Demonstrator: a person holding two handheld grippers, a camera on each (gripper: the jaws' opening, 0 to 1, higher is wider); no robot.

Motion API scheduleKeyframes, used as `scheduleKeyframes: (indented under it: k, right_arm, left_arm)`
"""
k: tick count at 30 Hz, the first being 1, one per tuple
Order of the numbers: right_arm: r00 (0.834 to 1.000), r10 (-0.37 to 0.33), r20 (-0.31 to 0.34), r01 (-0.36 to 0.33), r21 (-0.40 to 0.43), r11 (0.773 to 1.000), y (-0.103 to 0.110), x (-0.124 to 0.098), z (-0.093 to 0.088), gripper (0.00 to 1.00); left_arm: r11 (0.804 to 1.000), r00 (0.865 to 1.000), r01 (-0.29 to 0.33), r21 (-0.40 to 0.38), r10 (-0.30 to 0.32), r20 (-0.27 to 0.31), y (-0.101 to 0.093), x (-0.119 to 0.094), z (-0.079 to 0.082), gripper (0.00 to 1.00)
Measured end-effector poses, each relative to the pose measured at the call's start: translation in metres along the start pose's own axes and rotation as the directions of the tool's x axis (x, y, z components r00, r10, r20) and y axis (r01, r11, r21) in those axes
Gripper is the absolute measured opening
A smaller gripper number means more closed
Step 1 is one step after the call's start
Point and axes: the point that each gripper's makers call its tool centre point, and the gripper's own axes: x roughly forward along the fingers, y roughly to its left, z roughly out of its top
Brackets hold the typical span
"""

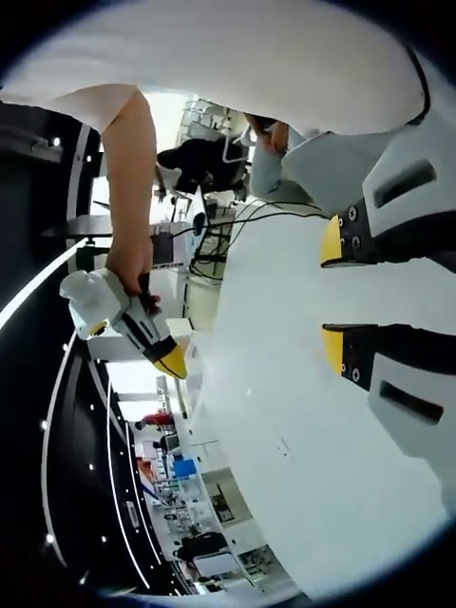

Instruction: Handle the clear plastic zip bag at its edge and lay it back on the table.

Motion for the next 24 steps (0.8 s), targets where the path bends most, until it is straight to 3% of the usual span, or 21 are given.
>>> scheduleKeyframes:
  k: [13, 19, 24]
  right_arm:
    - [0.995, -0.098, -0.021, 0.096, -0.088, 0.992, -0.034, 0.034, -0.002, 0.00]
    - [0.995, -0.096, -0.028, 0.093, -0.119, 0.989, -0.019, 0.057, -0.011, 0.00]
    - [0.997, -0.075, -0.032, 0.070, -0.143, 0.987, 0.012, 0.069, -0.019, 0.00]
  left_arm:
    - [0.998, 0.999, -0.048, -0.040, 0.048, -0.001, 0.013, -0.009, -0.010, 0.21]
    - [0.996, 0.998, -0.065, -0.055, 0.065, -0.006, 0.017, -0.013, -0.014, 0.21]
    - [0.995, 0.997, -0.072, -0.063, 0.072, -0.013, 0.019, -0.014, -0.017, 0.21]
